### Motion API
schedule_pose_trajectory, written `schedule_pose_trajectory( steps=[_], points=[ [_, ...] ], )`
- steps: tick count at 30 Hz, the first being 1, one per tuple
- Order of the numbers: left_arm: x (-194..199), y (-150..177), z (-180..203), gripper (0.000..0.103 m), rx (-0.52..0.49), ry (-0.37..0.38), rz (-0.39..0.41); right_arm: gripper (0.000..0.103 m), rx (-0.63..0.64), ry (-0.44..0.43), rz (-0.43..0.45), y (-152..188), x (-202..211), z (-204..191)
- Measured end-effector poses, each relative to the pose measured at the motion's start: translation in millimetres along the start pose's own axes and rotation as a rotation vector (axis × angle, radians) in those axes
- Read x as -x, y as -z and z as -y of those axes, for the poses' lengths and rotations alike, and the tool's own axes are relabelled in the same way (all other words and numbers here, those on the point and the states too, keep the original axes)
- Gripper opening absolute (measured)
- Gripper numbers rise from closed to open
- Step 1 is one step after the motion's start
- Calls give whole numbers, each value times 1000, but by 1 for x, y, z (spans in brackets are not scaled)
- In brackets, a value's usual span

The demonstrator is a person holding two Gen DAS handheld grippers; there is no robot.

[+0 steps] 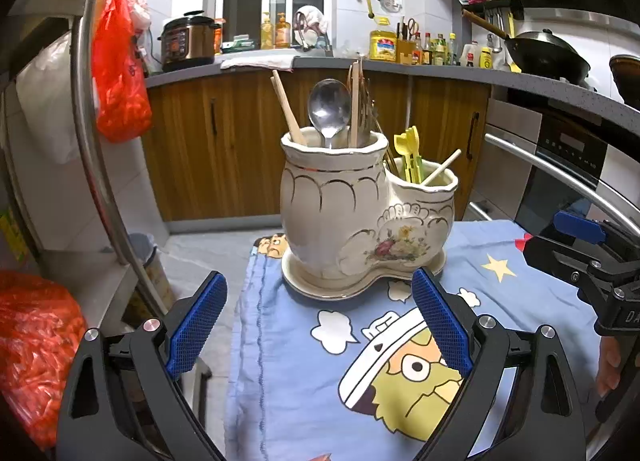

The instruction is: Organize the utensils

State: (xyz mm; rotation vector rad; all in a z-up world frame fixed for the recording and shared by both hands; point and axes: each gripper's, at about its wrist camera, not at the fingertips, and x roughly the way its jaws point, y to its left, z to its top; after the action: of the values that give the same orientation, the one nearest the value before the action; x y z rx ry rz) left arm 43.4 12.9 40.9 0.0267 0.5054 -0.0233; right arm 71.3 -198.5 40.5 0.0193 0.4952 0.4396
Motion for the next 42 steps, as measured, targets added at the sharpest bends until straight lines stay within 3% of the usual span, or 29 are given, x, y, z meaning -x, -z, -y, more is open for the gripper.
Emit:
schedule_pose_trajectory(
  steps=[42],
  points=[
    [-1, 0, 0, 93, 4, 0, -9, 97, 9, 0, 1, 0, 0, -4]
  ],
)
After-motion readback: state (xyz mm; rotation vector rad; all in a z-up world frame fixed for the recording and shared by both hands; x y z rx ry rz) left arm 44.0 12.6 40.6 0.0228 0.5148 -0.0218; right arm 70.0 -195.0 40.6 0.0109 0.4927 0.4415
